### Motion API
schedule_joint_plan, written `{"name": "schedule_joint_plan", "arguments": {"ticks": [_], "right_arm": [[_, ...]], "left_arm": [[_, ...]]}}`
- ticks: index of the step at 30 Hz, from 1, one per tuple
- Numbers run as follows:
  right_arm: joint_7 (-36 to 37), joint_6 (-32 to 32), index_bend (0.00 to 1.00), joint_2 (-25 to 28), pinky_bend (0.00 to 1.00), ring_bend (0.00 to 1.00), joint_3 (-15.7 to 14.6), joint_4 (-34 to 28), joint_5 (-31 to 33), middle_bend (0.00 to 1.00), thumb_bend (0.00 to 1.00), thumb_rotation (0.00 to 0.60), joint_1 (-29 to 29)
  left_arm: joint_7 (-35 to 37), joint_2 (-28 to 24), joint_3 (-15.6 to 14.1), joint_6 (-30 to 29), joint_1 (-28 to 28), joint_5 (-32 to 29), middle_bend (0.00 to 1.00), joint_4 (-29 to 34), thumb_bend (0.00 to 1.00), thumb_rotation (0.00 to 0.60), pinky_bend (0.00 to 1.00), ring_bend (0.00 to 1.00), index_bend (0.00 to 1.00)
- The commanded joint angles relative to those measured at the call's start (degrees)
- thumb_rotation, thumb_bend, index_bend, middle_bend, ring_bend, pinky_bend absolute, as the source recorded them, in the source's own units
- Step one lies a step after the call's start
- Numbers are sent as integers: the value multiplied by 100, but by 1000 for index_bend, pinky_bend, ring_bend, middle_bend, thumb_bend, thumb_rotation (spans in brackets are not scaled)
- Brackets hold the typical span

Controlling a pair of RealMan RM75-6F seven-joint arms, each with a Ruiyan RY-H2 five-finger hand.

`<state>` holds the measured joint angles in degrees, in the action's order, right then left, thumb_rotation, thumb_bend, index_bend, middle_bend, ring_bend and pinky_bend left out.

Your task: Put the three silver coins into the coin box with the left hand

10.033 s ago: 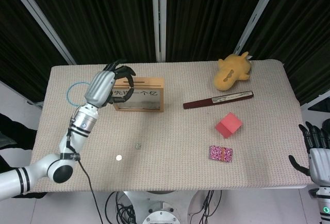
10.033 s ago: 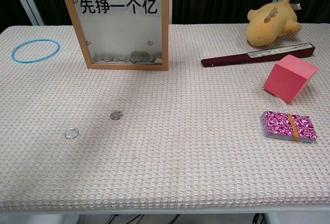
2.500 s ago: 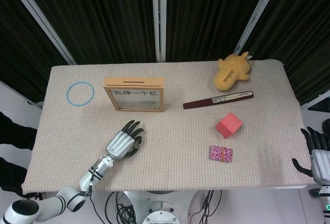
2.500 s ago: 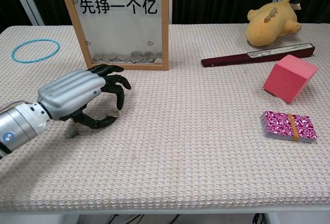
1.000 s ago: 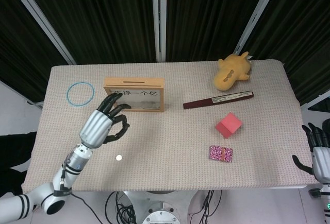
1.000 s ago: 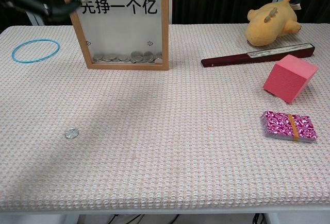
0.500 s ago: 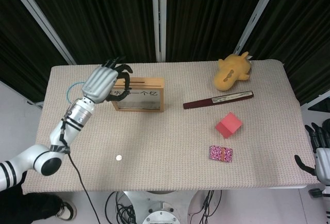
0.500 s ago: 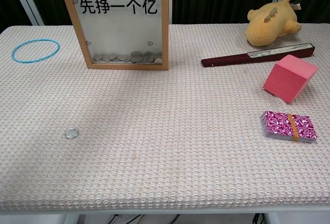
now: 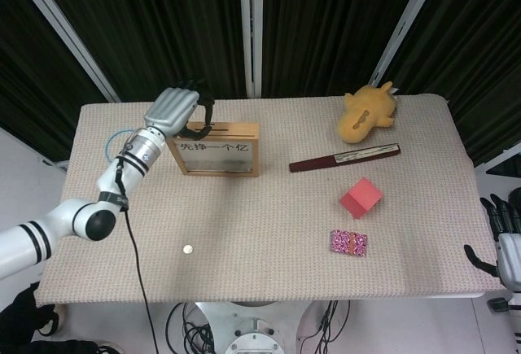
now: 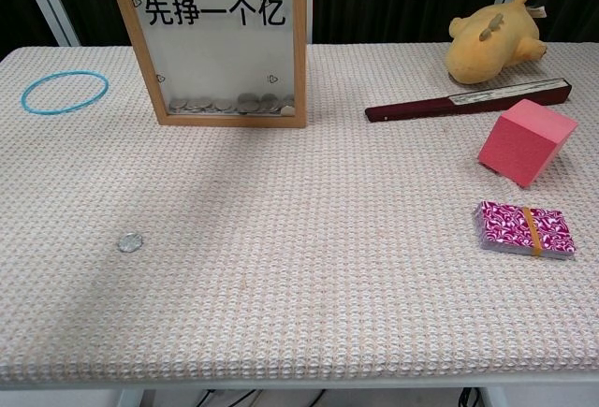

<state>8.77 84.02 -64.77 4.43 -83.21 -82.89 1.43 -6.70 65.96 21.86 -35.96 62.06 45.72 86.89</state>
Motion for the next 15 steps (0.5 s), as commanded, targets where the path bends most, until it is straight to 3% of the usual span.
{"name": "schedule_joint_plan", "arguments": {"ticks": [1, 15], "right_arm": [[5, 0, 0, -1, 0, 0, 3, 11, 10, 0, 223, 600, -3], [-2, 4, 0, 25, 0, 0, 7, 1, 4, 0, 222, 600, 1]], "left_arm": [[26, 11, -116, 193, 197, -511, 291, -120, 502, 600, 105, 45, 627], [153, 141, -453, 362, 361, -690, 292, -429, 502, 600, 96, 45, 632]]}}
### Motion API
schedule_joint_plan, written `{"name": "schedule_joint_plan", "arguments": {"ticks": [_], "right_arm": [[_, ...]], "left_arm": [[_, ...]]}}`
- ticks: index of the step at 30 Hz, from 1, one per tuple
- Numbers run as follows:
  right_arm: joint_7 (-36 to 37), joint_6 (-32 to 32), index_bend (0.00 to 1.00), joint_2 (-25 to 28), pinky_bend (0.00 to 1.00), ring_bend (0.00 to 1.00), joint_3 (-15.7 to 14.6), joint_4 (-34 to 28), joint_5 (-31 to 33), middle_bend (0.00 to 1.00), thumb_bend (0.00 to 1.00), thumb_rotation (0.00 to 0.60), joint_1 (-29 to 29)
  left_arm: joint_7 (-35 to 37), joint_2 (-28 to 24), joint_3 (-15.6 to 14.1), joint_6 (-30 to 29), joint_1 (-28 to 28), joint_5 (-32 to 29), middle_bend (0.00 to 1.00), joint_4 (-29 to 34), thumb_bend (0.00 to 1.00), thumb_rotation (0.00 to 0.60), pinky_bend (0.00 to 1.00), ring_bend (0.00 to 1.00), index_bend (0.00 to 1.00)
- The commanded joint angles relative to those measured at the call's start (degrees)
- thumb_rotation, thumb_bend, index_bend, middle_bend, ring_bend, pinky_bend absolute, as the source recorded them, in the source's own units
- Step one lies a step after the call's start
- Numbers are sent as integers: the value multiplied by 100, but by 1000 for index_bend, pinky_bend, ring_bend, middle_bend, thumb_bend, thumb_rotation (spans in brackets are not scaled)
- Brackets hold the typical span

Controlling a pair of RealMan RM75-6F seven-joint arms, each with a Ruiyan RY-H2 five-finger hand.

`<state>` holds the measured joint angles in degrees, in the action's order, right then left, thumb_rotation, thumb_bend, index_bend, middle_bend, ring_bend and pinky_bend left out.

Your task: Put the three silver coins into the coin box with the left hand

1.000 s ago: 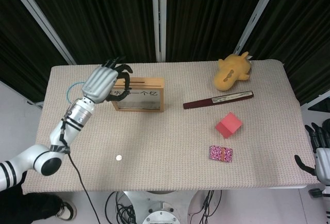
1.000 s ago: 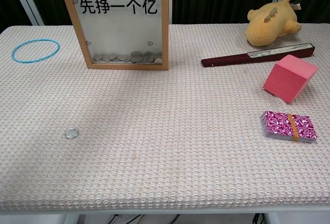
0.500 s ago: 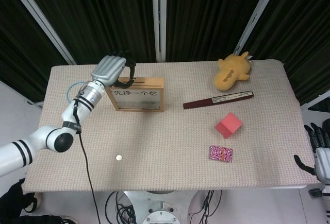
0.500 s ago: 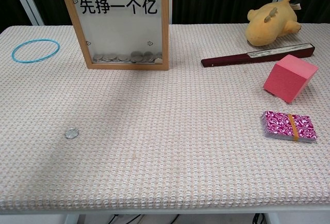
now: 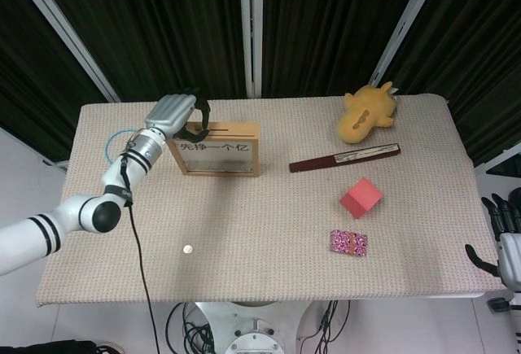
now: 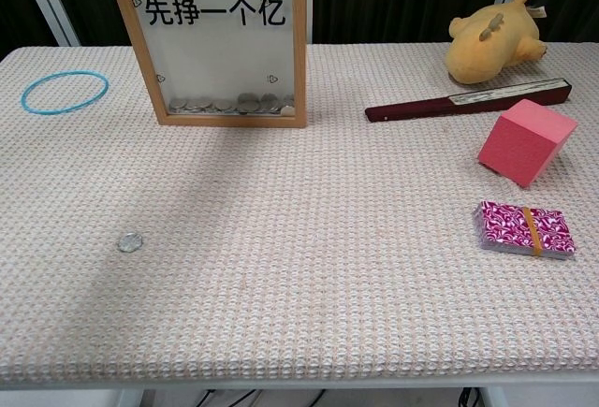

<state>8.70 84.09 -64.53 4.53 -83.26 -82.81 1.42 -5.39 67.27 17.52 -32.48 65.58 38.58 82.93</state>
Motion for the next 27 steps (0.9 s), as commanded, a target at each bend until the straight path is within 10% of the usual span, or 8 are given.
{"name": "schedule_joint_plan", "arguments": {"ticks": [1, 27], "right_arm": [[3, -6, 0, 1, 0, 0, -5, 14, -4, 0, 222, 600, 2], [-51, -114, 0, -31, 0, 0, -12, 27, 99, 0, 223, 600, 7]], "left_arm": [[45, 28, -27, 7, 12, 50, 292, -71, 502, 600, 96, 45, 632], [489, -65, -119, 176, 37, 192, 293, -32, 503, 600, 89, 45, 663]]}}
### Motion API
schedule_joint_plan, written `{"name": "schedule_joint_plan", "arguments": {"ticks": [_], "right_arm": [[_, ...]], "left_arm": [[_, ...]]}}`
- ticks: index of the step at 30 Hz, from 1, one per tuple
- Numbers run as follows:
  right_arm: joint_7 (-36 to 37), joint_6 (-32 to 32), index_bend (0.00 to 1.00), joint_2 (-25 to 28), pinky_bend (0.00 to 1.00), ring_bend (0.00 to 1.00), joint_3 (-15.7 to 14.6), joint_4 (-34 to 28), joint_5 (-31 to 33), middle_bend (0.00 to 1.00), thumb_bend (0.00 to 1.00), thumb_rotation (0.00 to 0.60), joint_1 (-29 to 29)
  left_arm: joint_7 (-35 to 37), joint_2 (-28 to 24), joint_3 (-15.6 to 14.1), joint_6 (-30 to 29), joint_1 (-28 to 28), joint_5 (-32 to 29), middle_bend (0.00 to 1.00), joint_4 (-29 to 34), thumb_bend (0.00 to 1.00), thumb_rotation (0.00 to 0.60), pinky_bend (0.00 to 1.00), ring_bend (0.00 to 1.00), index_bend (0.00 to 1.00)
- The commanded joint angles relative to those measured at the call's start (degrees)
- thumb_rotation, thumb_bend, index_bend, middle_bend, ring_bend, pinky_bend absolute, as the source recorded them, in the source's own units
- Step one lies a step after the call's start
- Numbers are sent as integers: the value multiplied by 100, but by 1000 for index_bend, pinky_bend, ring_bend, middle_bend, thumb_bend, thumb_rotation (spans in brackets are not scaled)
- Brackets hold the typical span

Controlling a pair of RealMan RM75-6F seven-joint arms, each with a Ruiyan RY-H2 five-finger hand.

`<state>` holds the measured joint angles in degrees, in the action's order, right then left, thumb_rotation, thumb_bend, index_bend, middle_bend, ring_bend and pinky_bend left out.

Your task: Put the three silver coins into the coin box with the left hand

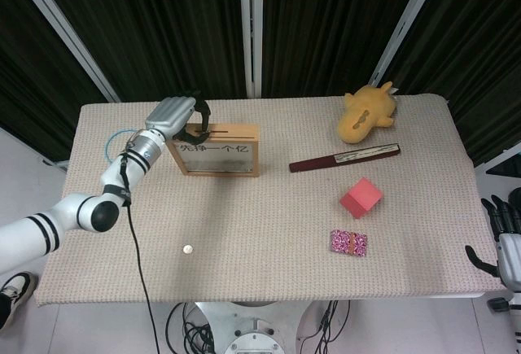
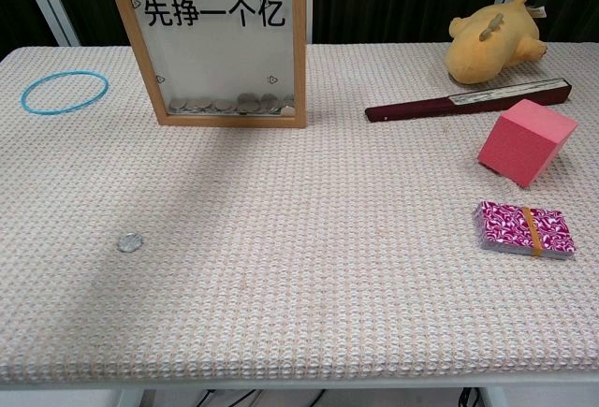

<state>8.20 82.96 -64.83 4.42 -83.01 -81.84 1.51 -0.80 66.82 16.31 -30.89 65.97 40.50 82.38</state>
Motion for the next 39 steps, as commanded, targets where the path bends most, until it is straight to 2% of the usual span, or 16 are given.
{"name": "schedule_joint_plan", "arguments": {"ticks": [1, 6, 14, 22, 26, 30, 33, 35, 39], "right_arm": [[-3, -3, 0, -2, 0, 0, -1, 4, 6, 0, 223, 600, -2], [-9, 2, 0, -8, 0, 0, -2, 5, 3, 0, 223, 600, -5], [-17, 7, 0, -1, 0, 0, -4, 0, 17, 0, 223, 600, -18], [-21, 22, 0, 7, 0, 0, -5, -13, 5, 0, 223, 600, -24], [-33, 22, 0, 22, 0, 0, 1, -26, 7, 0, 223, 600, -22], [-41, 27, 0, 51, 0, 0, 18, -51, 7, 0, 223, 600, -11], [-30, 42, 0, 76, 0, 0, 42, -57, 19, 0, 223, 600, -8], [-26, 33, 0, 93, 0, 0, 54, -58, 35, 0, 223, 600, -3], [-54, -13, 0, 86, 0, 0, 62, -60, 34, 0, 223, 600, 35]], "left_arm": [[43, -32, -4, 26, -2, 3, 294, 31, 502, 600, 88, 45, 664], [58, -23, -54, 18, 11, 8, 294, -4, 502, 600, 88, 45, 650], [128, 11, -80, -26, -9, 108, 289, -45, 500, 600, 88, 45, 463], [236, -17, -27, -143, -83, 287, 281, 43, 497, 600, 87, 45, 371], [287, -140, 71, -409, -195, 482, 267, 356, 488, 600, 87, 45, 293], [231, -379, 192, -1403, -596, 1255, 262, 1178, 478, 600, 93, 45, 235], [21, -615, 70, -2534, -1171, 2111, 262, 1971, 411, 600, 98, 45, 231], [-173, -809, -171, -3208, -1640, 2689, 262, 2434, 344, 600, 99, 45, 238], [-637, -999, -800, -4223, -2516, 3641, 259, 2760, 82, 600, 98, 45, 252]]}}
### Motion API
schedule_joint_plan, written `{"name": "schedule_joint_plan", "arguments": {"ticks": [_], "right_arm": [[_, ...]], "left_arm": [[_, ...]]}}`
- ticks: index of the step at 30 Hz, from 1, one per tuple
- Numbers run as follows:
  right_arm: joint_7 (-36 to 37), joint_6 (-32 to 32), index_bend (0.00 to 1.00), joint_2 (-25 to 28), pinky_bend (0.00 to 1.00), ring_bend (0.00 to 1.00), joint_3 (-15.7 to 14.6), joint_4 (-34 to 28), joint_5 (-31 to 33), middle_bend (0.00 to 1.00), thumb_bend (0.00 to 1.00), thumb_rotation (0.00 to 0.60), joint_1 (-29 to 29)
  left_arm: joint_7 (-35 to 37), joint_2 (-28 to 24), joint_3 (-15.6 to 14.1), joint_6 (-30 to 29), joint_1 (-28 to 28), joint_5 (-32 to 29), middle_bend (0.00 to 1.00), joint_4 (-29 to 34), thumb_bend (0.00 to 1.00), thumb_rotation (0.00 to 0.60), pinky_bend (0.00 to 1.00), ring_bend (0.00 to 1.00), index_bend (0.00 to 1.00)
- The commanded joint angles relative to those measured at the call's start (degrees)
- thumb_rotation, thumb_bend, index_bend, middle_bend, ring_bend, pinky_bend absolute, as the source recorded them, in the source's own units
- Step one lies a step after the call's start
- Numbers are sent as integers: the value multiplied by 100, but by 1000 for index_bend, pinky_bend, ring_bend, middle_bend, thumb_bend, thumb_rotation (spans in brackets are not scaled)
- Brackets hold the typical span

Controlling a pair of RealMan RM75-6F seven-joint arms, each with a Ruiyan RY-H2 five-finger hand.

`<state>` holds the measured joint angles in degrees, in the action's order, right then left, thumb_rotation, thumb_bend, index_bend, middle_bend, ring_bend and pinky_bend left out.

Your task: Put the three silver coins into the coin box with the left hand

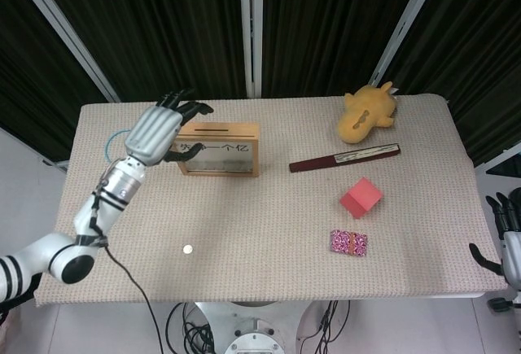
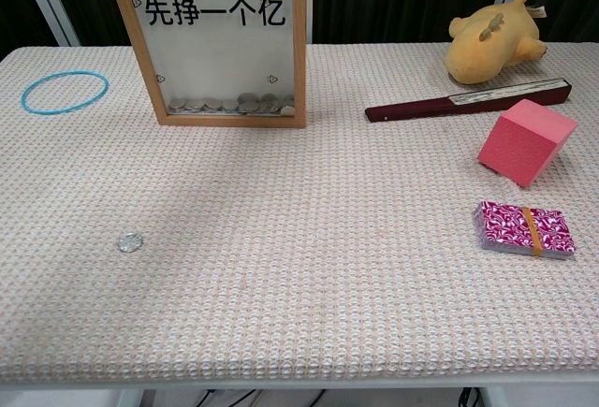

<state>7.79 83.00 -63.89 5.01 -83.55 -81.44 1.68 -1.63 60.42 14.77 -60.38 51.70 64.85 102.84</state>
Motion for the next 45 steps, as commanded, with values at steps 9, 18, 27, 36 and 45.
{"name": "schedule_joint_plan", "arguments": {"ticks": [9, 18, 27, 36, 45], "right_arm": [[-236, 49, 0, -78, 0, 0, -46, -133, -222, 0, 223, 600, 86], [-481, 332, 0, 30, 0, 0, -87, -449, -403, 0, 223, 600, 3], [-458, 356, 0, 92, 0, 0, -83, -489, -340, 0, 223, 600, -37], [-425, 354, 0, 91, 0, 0, -82, -475, -330, 0, 223, 600, -39], [-384, 373, 0, 49, 0, 0, -65, -417, -334, 0, 223, 600, -31]], "left_arm": [[-1572, 752, -1776, -3279, -2819, 2881, 245, -937, 0, 600, 85, 45, 265], [-1143, 2038, -2148, -3100, -3420, 2953, 219, -2736, 0, 600, 81, 45, 265], [-560, 2706, -2273, -2858, -3477, 3301, 206, -3383, 0, 600, 80, 45, 265], [-225, 3054, -2358, -2636, -3526, 3456, 203, -3820, 0, 600, 80, 45, 302], [160, 3493, -2305, -2537, -3504, 3557, 199, -4038, 0, 600, 79, 45, 319]]}}
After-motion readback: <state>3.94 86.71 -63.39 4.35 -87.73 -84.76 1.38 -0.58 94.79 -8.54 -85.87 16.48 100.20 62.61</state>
